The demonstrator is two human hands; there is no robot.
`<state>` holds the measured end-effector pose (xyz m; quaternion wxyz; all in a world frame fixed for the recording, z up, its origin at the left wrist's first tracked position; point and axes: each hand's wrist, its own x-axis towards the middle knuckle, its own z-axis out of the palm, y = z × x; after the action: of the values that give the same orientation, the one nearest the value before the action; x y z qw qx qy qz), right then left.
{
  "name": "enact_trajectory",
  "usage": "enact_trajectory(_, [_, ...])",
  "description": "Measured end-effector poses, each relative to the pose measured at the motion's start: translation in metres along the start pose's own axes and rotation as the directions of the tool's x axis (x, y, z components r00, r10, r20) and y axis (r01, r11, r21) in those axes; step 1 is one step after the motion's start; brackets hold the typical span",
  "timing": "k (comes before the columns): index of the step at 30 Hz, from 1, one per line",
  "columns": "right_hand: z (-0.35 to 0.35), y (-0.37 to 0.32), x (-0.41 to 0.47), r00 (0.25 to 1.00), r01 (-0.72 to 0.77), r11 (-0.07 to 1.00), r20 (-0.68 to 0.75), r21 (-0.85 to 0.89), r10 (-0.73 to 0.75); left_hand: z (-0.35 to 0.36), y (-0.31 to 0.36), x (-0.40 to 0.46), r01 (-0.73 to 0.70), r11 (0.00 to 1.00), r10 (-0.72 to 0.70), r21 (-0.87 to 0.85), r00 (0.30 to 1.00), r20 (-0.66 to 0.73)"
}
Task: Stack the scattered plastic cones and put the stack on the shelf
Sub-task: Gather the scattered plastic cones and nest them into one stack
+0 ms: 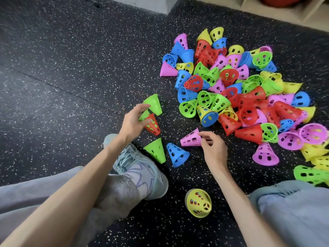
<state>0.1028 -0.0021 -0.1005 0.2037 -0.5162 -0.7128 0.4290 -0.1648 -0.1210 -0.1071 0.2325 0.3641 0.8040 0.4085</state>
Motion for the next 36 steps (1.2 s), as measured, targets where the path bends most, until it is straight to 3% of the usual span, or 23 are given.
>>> enact_trajectory(9, [-0.001,-0.004,0.000,0.996,-0.050,0.997,0.071,0.058,0.046,0.006,-0.007,-0.015,0.049,0.978,-0.037,0.201,0.997,-0.063])
enact_trajectory(15, [-0.017,-0.019,0.036,0.997,0.064,0.998,0.033,-0.002,-0.064,0.012,0.004,-0.021,-0.035,0.981,0.037,0.192,0.999,-0.008])
enact_trajectory(19, [-0.026,-0.025,0.069,0.988,0.141,0.976,0.095,-0.169,-0.126,0.013,0.004,-0.023,-0.021,0.985,0.020,0.171,1.000,0.008])
enact_trajectory(25, [-0.020,-0.013,0.082,0.999,0.050,0.976,0.007,-0.214,-0.050,0.014,0.008,-0.027,-0.076,0.988,0.077,0.134,0.997,0.000])
enact_trajectory(28, [-0.010,-0.009,0.081,0.998,0.012,0.985,0.070,-0.174,0.000,0.016,0.006,-0.022,-0.075,0.981,0.078,0.180,0.997,-0.010])
enact_trajectory(31, [-0.006,-0.009,0.079,0.995,0.012,0.991,0.096,-0.130,0.001,0.020,0.000,-0.018,-0.043,0.991,0.039,0.125,0.999,0.033])
enact_trajectory(36, [-0.007,-0.011,0.079,1.000,-0.013,0.992,-0.006,-0.123,0.012,0.027,0.001,-0.015,-0.023,0.999,0.017,0.045,0.990,0.143])
